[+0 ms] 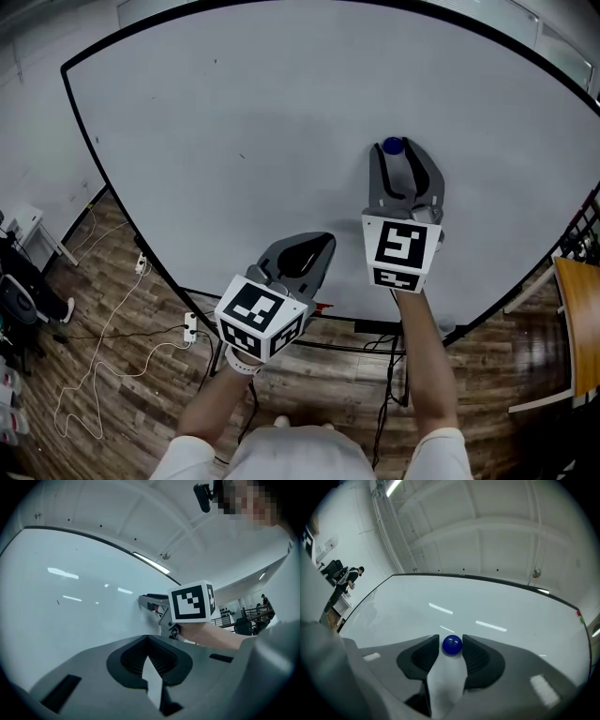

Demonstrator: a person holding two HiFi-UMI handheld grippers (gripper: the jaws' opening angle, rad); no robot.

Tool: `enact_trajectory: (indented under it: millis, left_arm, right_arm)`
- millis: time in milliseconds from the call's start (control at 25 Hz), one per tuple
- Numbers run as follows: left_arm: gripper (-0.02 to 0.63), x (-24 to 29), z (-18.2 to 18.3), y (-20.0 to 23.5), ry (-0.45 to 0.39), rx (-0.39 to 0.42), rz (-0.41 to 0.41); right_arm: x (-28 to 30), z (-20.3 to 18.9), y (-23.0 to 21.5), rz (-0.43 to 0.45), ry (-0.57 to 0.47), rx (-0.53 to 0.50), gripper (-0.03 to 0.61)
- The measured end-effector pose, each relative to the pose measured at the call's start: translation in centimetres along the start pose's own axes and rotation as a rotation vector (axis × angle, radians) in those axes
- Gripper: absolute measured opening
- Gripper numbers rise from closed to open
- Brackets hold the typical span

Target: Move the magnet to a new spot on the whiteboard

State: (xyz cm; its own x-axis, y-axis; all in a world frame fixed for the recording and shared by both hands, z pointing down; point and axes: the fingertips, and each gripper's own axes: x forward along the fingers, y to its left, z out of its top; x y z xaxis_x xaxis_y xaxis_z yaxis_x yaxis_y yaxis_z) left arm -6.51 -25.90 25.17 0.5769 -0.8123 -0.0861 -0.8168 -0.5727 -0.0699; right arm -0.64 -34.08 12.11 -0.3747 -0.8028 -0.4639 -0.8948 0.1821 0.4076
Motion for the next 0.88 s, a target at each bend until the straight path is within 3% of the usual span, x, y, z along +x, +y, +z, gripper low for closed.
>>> enact_trajectory:
  millis: [280, 880]
  left_arm:
    - [0.002, -0.5, -0.2, -0.1, 0.0, -0.011, -0.002]
    - [0.002, -0.9, -0.1, -1.4, 0.001, -0.009, -0.01]
  right_arm:
    - [-0.3, 0.1, -0.6, -0.032, 0.029, -0.001, 0.132]
    - [-2.4, 1.1, -0.4, 0.04, 0.021, 0.069, 0.129]
